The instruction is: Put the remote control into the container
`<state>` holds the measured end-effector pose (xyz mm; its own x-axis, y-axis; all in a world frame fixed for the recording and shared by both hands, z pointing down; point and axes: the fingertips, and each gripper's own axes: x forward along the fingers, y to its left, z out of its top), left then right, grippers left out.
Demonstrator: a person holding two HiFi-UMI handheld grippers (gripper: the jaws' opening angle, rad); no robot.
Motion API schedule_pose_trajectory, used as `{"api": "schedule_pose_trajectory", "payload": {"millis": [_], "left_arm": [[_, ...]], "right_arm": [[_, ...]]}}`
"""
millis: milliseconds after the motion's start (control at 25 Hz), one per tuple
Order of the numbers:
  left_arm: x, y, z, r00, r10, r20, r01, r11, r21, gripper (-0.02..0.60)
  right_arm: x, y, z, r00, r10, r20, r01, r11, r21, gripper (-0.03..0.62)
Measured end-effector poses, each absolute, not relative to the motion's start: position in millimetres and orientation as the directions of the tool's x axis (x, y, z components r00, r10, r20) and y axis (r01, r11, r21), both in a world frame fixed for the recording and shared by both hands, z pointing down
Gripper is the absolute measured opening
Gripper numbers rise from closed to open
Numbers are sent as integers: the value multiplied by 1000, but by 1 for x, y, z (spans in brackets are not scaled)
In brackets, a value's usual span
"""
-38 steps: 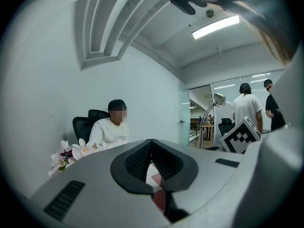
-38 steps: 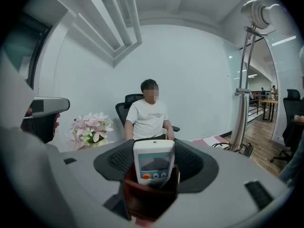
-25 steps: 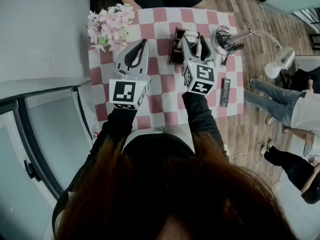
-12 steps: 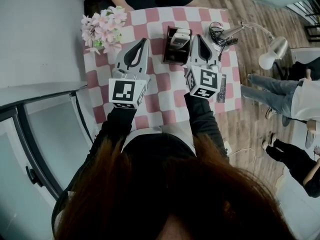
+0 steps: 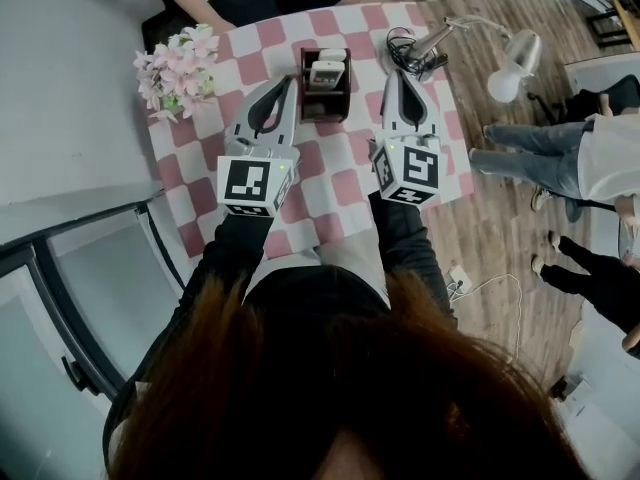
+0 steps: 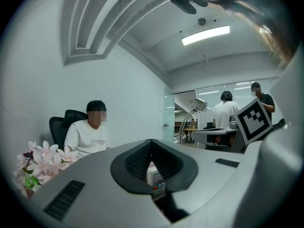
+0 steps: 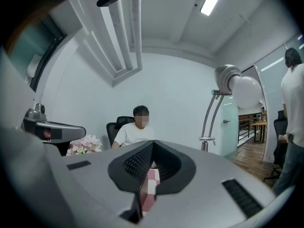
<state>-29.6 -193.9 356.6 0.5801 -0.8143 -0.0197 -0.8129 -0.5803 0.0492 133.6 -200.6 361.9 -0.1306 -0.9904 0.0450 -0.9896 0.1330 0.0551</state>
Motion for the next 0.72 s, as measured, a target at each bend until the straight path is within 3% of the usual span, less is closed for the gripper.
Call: {"api": "schedule_pose_trajectory", "payload": {"millis": [720], "left_arm": [[3, -161, 335, 637, -770, -48, -770, -638, 17, -2]], "right_arm": [[157, -137, 335, -86, -996, -20, -996, 86, 26, 18]]}}
